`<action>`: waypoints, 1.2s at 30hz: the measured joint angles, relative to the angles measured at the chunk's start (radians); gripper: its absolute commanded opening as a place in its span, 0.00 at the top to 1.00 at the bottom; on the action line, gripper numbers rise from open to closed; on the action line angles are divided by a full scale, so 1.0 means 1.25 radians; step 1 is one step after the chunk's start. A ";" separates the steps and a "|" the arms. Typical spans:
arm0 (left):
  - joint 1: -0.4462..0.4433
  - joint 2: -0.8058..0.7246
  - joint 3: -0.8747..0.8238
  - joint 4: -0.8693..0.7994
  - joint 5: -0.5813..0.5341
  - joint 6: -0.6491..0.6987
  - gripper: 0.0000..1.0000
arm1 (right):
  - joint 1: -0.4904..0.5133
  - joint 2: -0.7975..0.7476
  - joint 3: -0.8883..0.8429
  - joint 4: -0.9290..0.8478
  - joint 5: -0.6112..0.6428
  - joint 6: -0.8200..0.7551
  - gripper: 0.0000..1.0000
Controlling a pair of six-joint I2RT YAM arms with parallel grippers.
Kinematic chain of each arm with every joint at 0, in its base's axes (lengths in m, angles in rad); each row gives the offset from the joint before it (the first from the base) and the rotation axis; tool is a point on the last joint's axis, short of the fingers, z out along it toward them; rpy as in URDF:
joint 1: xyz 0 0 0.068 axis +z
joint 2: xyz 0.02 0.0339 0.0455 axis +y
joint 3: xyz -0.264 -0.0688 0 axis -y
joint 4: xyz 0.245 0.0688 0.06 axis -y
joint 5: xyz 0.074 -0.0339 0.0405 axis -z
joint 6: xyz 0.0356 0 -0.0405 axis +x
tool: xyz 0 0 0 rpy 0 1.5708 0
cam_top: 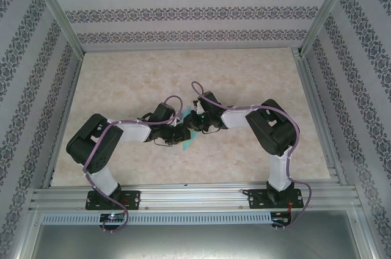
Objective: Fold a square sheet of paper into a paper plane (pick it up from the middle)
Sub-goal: Fourth fold the wing at the center of the table.
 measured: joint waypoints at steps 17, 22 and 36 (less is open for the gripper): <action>0.010 0.010 -0.043 0.087 0.081 0.009 0.77 | 0.000 0.004 0.000 0.003 -0.006 0.000 0.82; 0.011 0.005 -0.057 0.094 0.099 0.024 0.78 | 0.000 0.005 0.001 0.002 -0.006 0.000 0.82; -0.002 -0.023 -0.071 0.009 0.136 0.098 0.79 | 0.000 0.005 0.001 0.002 -0.006 0.000 0.83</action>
